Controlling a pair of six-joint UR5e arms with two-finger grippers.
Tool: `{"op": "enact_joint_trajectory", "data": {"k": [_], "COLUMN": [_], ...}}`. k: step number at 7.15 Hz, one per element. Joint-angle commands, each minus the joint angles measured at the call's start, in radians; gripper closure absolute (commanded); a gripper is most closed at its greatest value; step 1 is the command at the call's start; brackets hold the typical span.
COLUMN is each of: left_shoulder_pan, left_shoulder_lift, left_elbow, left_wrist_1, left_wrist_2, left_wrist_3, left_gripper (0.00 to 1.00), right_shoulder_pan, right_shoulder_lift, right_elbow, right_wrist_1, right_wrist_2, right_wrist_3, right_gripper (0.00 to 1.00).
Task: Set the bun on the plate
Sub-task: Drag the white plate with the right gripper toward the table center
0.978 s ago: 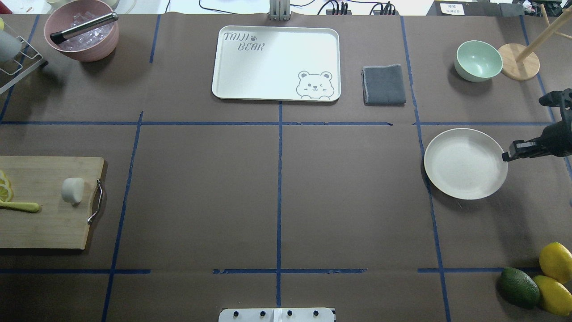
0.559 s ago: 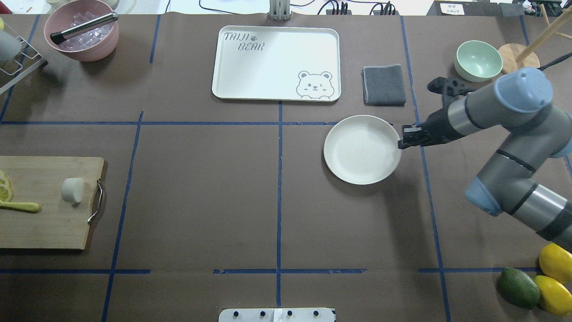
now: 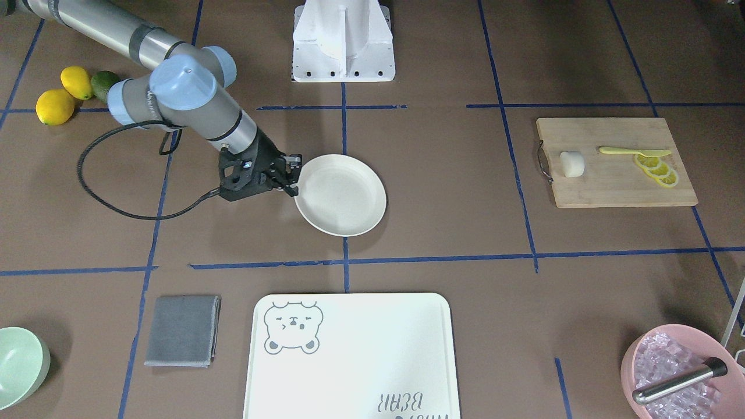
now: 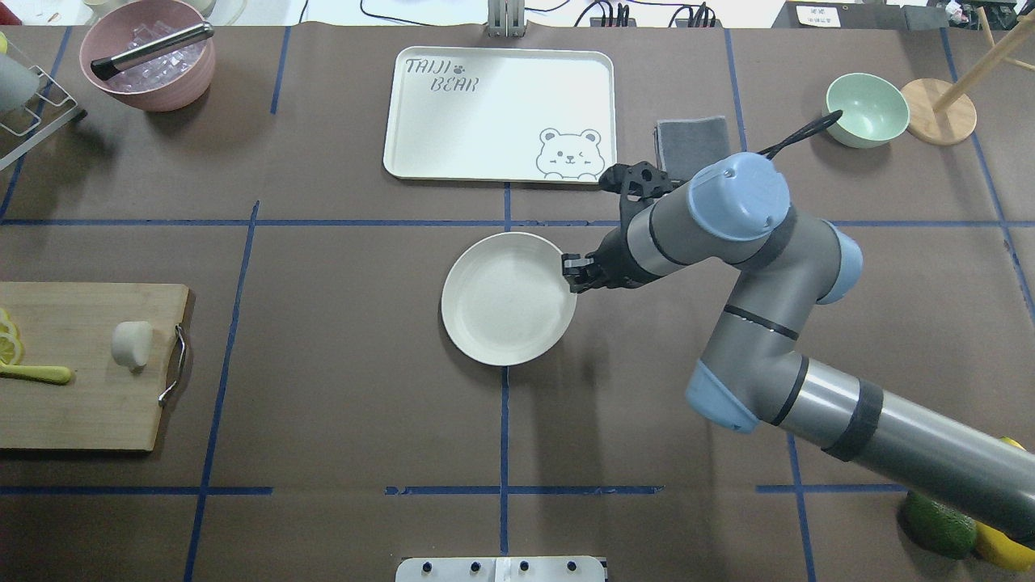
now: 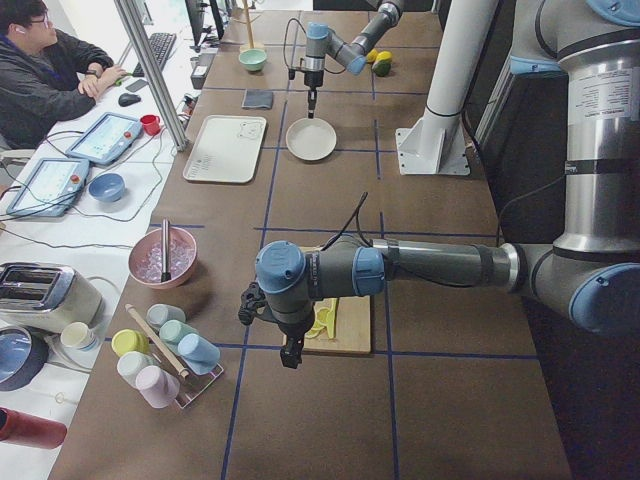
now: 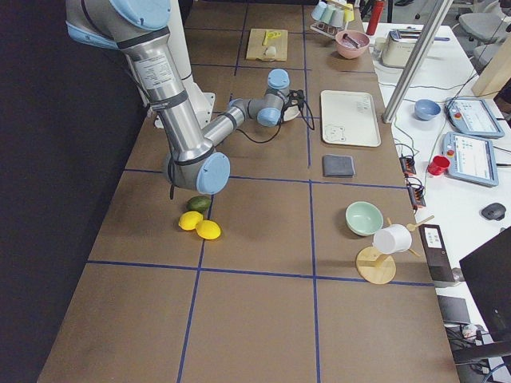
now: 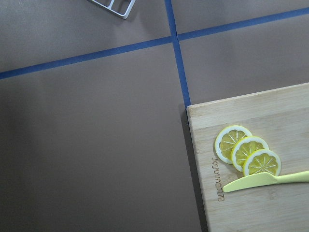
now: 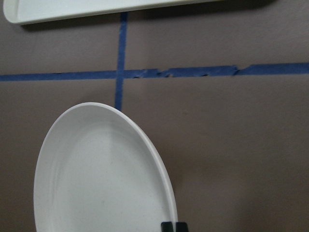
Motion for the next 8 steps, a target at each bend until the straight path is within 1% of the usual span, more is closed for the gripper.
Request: {"op": "enact_joint_trajectory", "data": {"k": [1, 2, 3, 4, 5, 6, 7, 8], "left_shoulder_pan": [0.0, 0.0, 0.0, 0.0, 0.0, 0.0, 0.0, 0.0], "left_shoulder_lift": [0.0, 0.0, 0.0, 0.0, 0.002, 0.0, -0.001, -0.004], "left_elbow": [0.002, 0.0, 0.0, 0.0, -0.004, -0.015, -0.018, -0.021], "left_wrist_1": [0.0, 0.0, 0.0, 0.0, -0.001, 0.0, 0.0, -0.001], "left_wrist_2": [0.0, 0.0, 0.0, 0.0, 0.0, 0.002, 0.002, 0.0], "left_wrist_3": [0.0, 0.0, 0.0, 0.0, 0.0, 0.0, -0.003, -0.011], "left_gripper": [0.0, 0.0, 0.0, 0.0, 0.0, 0.0, 0.0, 0.0], "right_shoulder_pan": [-0.045, -0.045, -0.044, -0.02, 0.023, 0.089, 0.173, 0.268], "right_shoulder_lift": [0.018, 0.007, -0.011, -0.014, -0.014, -0.017, -0.045, -0.118], "right_elbow": [0.004, 0.001, 0.006, 0.01, 0.039, 0.076, 0.126, 0.171], "right_wrist_1": [-0.005, -0.008, -0.026, -0.12, -0.253, -0.401, -0.533, -0.572], "right_wrist_2": [-0.056, -0.056, -0.086, -0.088, -0.079, -0.041, -0.013, 0.029], "right_wrist_3": [0.024, 0.023, 0.025, 0.022, -0.007, -0.159, -0.328, -0.499], "right_gripper": [1.0, 0.79, 0.01, 0.0, 0.0, 0.0, 0.0, 0.0]}}
